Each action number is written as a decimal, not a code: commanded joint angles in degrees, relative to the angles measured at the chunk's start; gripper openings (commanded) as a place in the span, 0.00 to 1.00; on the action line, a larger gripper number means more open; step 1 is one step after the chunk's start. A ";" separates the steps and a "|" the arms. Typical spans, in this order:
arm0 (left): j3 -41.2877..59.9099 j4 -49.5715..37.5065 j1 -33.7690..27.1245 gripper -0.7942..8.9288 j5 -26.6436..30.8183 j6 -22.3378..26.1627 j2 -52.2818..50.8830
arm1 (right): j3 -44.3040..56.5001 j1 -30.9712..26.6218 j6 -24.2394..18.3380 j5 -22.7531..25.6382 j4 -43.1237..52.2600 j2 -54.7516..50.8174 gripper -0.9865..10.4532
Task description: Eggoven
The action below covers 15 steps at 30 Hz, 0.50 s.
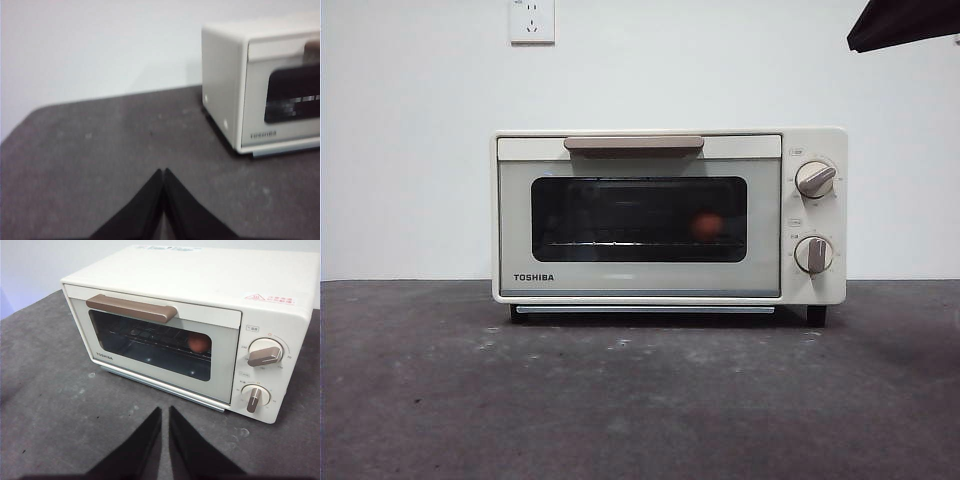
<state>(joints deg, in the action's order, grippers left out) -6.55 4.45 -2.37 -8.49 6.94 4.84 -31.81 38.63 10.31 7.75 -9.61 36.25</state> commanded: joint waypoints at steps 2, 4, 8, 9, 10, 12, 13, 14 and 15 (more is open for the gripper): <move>1.79 2.05 -0.28 0.09 0.17 -0.09 -2.16 | 0.00 0.52 -0.52 0.24 0.59 0.24 0.09; 3.23 2.10 -0.28 0.09 0.17 -0.50 -3.32 | 0.00 0.52 -0.52 0.26 0.59 0.24 0.09; 5.27 3.15 -0.28 0.09 0.17 -2.12 -4.68 | 0.00 0.50 -0.52 0.26 0.61 0.24 0.09; 5.49 3.93 -0.28 0.09 0.15 -2.25 -4.68 | 0.00 0.50 -0.52 0.24 0.57 0.24 0.09; 5.70 4.68 -0.28 0.09 0.15 -2.80 -4.68 | 0.00 0.52 -0.50 0.24 0.59 0.24 0.09; 6.34 5.51 -0.28 0.09 0.17 -4.13 -4.68 | 0.00 0.52 -0.52 0.24 0.59 0.24 0.09; 6.36 5.70 -0.28 0.09 0.15 -5.20 -4.68 | 0.00 0.50 -0.52 0.26 0.59 0.24 0.09; 6.36 5.51 -0.28 0.09 0.15 -6.49 -4.68 | 0.00 0.50 -0.52 0.24 0.59 0.24 0.09; 6.36 5.53 -0.28 0.09 0.13 -8.07 -4.68 | 0.00 0.52 -0.52 0.24 0.59 0.24 0.09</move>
<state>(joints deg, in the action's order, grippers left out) -1.78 9.80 -2.50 -8.45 1.89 0.30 -31.81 38.63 10.28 7.75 -9.63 36.25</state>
